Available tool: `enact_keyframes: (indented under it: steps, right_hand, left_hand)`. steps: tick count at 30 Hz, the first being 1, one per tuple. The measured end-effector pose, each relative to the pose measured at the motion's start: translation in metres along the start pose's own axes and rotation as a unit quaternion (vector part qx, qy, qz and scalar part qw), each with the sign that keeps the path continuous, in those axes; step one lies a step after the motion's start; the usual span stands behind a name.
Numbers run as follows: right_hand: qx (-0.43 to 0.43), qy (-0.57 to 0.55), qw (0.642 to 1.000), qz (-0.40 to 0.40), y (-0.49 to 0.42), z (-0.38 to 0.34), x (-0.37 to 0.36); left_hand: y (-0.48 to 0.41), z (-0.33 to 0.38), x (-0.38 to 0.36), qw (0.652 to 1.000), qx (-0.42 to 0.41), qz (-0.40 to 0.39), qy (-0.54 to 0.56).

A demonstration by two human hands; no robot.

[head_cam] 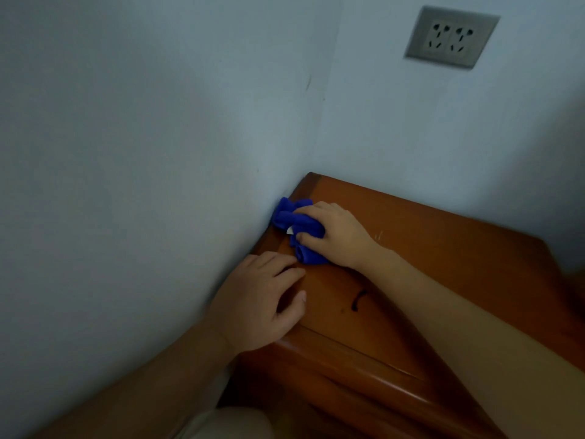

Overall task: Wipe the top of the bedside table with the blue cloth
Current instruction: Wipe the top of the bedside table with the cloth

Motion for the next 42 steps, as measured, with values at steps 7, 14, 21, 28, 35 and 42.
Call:
enact_keyframes:
  steps: [7,14,21,28,35,42]
  right_hand:
    - [-0.196,0.042,0.979,0.046,-0.030,0.068,0.024]
    - [-0.218,0.057,0.972,0.067,-0.019,0.061,0.018]
    - [-0.071,0.042,0.996,0.045,0.080,-0.011,0.003]
    - [-0.102,0.011,0.993,0.051,0.090,0.028,0.021]
    - [-0.264,0.045,0.960,0.081,0.039,0.084,0.033]
    - [-0.180,0.047,0.980,0.076,0.081,0.037,0.018]
  left_hand:
    - [-0.001,-0.001,-0.001,1.000,0.006,-0.004,0.002]
    - [-0.001,0.001,-0.001,1.000,0.007,-0.003,-0.003]
    - [-0.002,0.001,-0.001,1.000,0.001,-0.001,-0.016]
    - [-0.002,0.000,-0.002,1.000,-0.007,0.009,-0.016]
    - [-0.001,-0.001,-0.002,1.000,-0.010,0.020,-0.018]
    - [-0.001,-0.001,-0.002,0.999,-0.019,0.027,-0.021]
Point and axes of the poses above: each hand's wrist, its own y-axis away from the middle knuckle, its own x-axis out of the back of the hand, z = x × y, the point moved 3 cm from there along -y, towards the middle knuckle, and after that the axes turned 11 degrees about -z, right-handed, at the moved point
